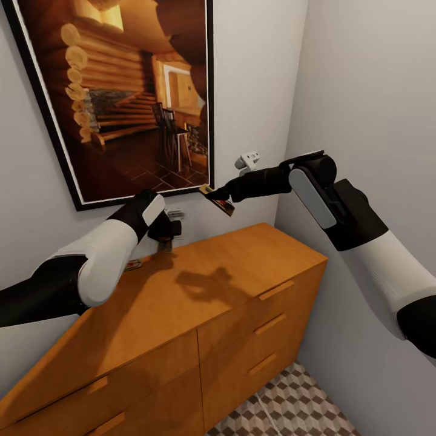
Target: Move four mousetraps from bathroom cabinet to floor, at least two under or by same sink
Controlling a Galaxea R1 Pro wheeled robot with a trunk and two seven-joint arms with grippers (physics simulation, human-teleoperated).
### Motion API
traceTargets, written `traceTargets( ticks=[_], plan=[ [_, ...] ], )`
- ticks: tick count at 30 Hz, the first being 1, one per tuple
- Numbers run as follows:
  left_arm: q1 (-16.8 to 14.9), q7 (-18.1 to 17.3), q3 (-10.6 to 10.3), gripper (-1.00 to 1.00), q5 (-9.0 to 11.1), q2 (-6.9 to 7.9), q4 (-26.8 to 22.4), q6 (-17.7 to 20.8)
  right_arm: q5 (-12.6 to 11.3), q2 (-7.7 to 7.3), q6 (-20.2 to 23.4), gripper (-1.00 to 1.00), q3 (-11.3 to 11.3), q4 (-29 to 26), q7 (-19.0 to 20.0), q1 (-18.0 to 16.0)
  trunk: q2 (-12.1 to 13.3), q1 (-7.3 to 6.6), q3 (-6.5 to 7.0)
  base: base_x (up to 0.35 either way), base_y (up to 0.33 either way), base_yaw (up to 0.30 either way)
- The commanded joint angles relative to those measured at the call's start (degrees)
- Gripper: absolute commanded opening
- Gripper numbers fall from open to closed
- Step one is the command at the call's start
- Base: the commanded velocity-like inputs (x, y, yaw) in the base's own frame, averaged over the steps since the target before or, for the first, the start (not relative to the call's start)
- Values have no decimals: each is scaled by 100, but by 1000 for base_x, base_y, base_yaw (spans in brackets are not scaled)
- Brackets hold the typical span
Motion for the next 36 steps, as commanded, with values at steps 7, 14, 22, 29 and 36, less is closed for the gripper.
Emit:
traceTargets(
  ticks=[7, 14, 22, 29, 36],
  plan=[
    [-11, 46, 39, -100, 48, -12, -406, 22, 17, -2, 10, -100, 10, -11, 62, -7, -3, 0, -7, 0, 0, 0],
    [-13, 43, 39, -100, 53, -13, -583, 22, -5, -2, 23, -100, 10, -21, 72, -7, -3, 0, -7, 0, 0, 0],
    [-13, 43, 42, -100, 54, -21, -692, 22, -14, 6, 4, -100, 3, -26, 73, -7, -3, 0, -7, 0, 0, 0],
    [-13, 43, 42, -100, 54, -28, -690, 22, -16, 7, 1, -100, 2, -20, 73, -7, -3, 0, -7, 0, 0, 0],
    [-13, 43, 50, -100, 54, -52, -688, 22, -16, 7, 1, -100, 1, -19, 73, -7, -3, 0, -7, 0, 0, 0]
  ],
)
